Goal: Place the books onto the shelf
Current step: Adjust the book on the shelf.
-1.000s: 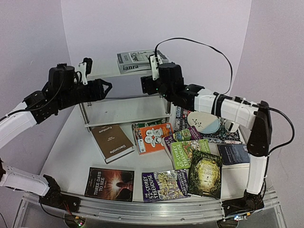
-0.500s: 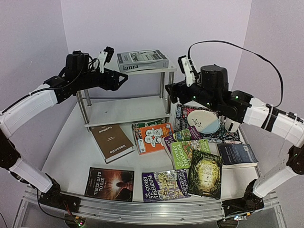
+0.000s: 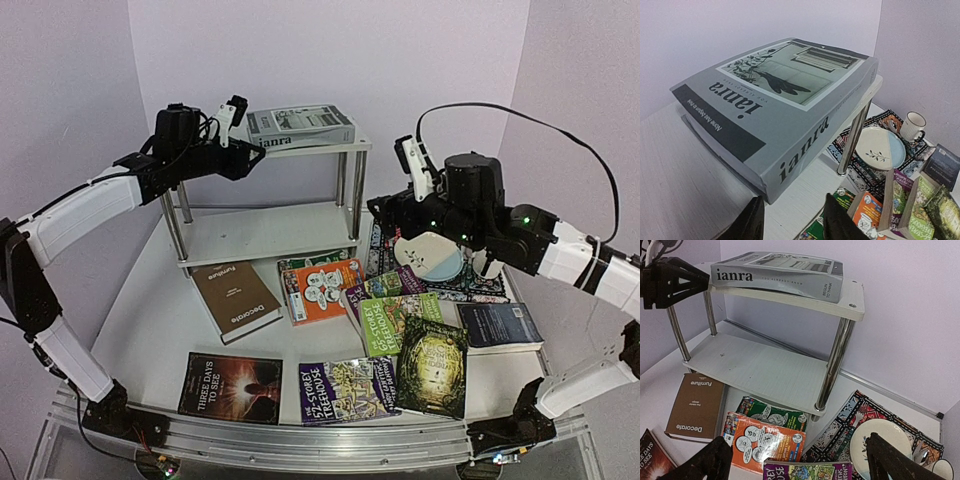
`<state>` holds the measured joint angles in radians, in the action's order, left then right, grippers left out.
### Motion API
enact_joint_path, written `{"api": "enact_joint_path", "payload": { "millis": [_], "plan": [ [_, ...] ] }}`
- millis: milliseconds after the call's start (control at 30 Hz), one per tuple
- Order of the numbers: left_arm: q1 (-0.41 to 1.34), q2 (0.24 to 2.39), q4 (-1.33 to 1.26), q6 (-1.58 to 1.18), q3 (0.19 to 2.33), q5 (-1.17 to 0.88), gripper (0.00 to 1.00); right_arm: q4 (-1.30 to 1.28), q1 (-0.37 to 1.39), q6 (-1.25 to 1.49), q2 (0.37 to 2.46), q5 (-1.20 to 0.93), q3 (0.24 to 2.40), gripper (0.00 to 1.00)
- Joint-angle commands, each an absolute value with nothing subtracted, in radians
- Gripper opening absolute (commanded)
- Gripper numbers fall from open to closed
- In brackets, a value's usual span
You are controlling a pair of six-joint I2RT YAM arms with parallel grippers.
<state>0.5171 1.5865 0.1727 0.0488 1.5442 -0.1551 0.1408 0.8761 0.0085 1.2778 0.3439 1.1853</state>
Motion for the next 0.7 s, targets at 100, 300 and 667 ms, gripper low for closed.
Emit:
{"api": "enact_joint_path", "payload": {
  "millis": [100, 300, 667],
  "plan": [
    [0.491, 1.618, 0.111, 0.063, 1.629, -0.179, 0.24, 0.139, 0.881, 0.017, 1.26, 0.353, 1.171, 0.94],
    [0.483, 1.651, 0.109, 0.062, 1.658, -0.174, 0.05, 0.132, 0.881, 0.013, 1.261, 0.353, 1.166, 0.95],
    [0.482, 1.67, 0.109, 0.06, 1.677, -0.154, 0.04, 0.125, 0.881, 0.008, 1.261, 0.357, 1.16, 0.96]
  ]
}}
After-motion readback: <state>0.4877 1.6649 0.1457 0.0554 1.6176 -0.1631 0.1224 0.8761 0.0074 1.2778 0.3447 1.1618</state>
